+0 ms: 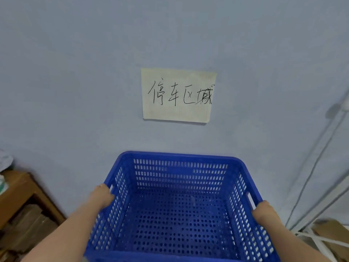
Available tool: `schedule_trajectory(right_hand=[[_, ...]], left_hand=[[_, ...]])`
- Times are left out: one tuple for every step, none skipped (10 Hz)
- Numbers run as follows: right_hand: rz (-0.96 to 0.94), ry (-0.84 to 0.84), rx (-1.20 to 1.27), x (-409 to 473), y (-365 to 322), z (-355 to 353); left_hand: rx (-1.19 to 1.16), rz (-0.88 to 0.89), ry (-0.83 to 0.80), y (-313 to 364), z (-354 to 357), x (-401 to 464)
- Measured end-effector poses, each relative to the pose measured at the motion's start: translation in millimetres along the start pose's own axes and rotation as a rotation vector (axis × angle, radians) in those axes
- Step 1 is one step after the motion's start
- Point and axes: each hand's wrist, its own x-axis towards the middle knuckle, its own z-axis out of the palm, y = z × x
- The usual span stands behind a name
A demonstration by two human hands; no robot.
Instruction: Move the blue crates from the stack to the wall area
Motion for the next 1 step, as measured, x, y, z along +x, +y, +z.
schedule_trajectory(right_hand=[[-0.070,0.027,-0.124,-22.5,-15.1,-8.9]], left_hand=[[0.051,0.183,0.019,10.8,-19.0,-5.1]])
